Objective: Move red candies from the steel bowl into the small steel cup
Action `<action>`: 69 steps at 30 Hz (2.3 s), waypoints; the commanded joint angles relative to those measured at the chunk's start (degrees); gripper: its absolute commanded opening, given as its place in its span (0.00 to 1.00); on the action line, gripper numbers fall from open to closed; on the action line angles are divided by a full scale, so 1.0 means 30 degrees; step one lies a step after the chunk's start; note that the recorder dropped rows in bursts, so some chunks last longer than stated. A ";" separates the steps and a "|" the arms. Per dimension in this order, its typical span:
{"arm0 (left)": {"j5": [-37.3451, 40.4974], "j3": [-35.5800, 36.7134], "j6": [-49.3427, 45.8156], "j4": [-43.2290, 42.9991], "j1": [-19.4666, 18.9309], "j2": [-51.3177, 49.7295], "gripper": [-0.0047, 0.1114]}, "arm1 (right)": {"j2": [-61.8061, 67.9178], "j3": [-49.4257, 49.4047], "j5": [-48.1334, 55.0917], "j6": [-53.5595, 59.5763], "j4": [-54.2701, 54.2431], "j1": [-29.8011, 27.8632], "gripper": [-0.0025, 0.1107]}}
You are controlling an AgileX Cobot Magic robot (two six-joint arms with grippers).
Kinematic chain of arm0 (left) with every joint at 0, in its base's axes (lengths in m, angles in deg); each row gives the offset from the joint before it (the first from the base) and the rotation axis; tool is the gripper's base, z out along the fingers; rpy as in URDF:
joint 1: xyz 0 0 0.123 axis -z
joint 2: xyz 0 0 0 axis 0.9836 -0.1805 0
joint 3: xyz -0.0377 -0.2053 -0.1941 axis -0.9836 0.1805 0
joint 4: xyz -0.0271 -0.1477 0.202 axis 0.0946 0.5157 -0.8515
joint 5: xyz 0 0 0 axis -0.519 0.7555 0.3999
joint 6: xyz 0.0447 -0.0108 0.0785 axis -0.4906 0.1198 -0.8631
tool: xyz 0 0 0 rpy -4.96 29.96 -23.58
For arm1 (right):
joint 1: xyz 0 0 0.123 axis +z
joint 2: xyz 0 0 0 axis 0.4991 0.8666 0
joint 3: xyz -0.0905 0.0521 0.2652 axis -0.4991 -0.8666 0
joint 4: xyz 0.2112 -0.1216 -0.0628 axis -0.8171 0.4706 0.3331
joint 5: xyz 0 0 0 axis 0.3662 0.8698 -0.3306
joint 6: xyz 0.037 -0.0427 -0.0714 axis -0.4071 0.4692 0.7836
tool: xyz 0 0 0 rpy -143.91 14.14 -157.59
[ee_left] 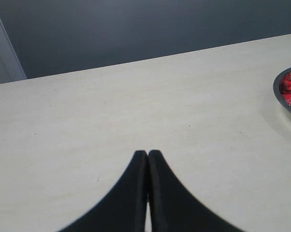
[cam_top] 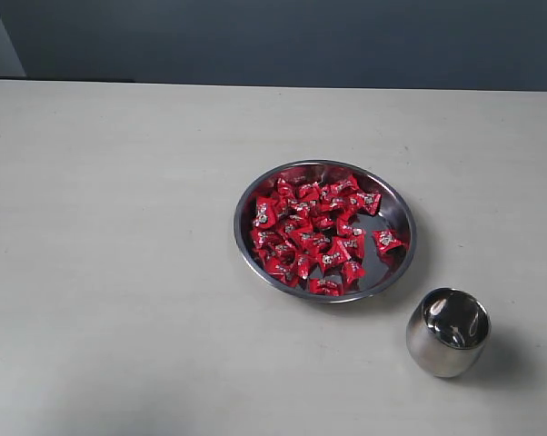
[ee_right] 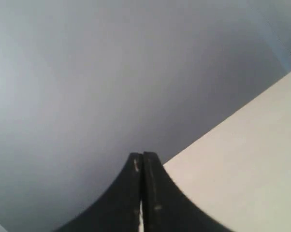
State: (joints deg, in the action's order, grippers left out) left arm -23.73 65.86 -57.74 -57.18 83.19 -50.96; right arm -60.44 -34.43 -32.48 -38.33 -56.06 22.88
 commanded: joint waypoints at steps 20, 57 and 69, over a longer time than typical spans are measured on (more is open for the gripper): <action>-0.0128 0.0019 0.0106 -0.0042 0.0156 0.0083 0.04 | 2.3984 2.0091 1.3248 1.3351 -0.2649 0.0338 0.33; -0.0128 0.0019 0.0106 -0.0042 0.0156 0.0083 0.04 | 3.9210 2.8433 2.1606 0.4567 0.9601 0.8833 0.34; -0.0128 0.0019 0.0106 -0.0042 0.0156 0.0083 0.04 | 4.0086 2.8433 2.1818 0.4255 0.9677 0.8833 0.34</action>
State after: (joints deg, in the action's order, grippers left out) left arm -23.73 65.86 -57.74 -57.18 83.19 -50.96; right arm 59.96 50.56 33.32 -25.41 -27.60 49.31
